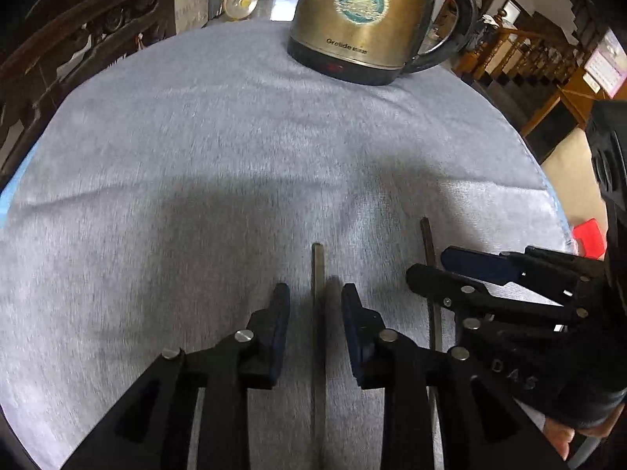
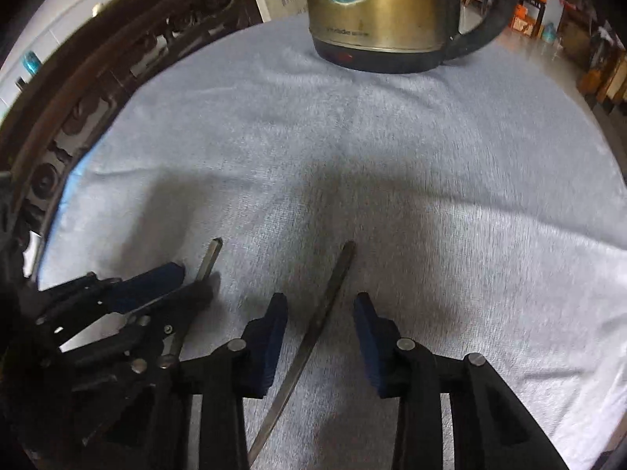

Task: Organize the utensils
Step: 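Close the left gripper on the dark chopstick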

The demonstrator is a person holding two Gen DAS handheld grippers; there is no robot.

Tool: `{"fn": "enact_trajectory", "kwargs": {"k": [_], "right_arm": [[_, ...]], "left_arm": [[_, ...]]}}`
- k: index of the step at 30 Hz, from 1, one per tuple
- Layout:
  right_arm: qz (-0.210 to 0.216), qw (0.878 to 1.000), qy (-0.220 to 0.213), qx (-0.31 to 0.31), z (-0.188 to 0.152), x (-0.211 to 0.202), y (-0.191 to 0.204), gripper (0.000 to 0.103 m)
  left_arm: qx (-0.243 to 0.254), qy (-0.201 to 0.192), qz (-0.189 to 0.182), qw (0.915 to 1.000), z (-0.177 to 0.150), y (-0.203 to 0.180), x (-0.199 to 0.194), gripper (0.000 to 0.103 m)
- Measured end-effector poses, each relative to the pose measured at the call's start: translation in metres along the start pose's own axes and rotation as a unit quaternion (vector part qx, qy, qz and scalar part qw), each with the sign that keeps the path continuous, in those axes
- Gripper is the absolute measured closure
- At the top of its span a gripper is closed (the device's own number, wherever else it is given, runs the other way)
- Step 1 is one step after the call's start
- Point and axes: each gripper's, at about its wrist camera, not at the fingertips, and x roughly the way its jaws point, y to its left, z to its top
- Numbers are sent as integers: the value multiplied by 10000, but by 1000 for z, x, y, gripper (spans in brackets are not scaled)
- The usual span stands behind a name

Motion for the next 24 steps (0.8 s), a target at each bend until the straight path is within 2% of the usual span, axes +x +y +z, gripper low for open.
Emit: {"fn": "enact_trajectory", "kwargs": {"k": [2,3,5,8,13,17,19,21,22,24], "right_arm": [[-377,9990,-21,-230,1,2,7,88],[-382,9989,-22,-276,2,3,9,90],[-290,9991,-46,-314,-3,1,6,93],[-235,9994,-147,-214,-13,-4,-8,96],[-517,9978,-404,-76,-23,-17,-38,96],[-413,9988,-251,97,-28,-15,-58,96],[-419,9990,-164,38,-27,-13,-57,96],[-459,9989,-54,-22,-25,-12,-55,96],[-474,9989,-5,-54,-23,-10,-53,96],[-484,9988,23,-83,-22,-8,-52,95]], "left_arm": [[125,-95,155,9998,-1,-1,0,86],[178,-136,246,9994,-2,-2,1,93],[144,-175,233,9995,-3,2,0,97],[-47,-210,228,9995,-8,10,-5,98],[-303,-257,414,9984,-21,24,-16,98],[-358,-213,493,9979,-21,24,-17,98],[-274,-136,534,9981,-18,20,-16,94],[-169,-68,440,9989,-14,15,-12,77],[-109,-43,390,9992,-13,13,-12,72],[-24,-38,489,9988,-14,10,-12,72]]}}
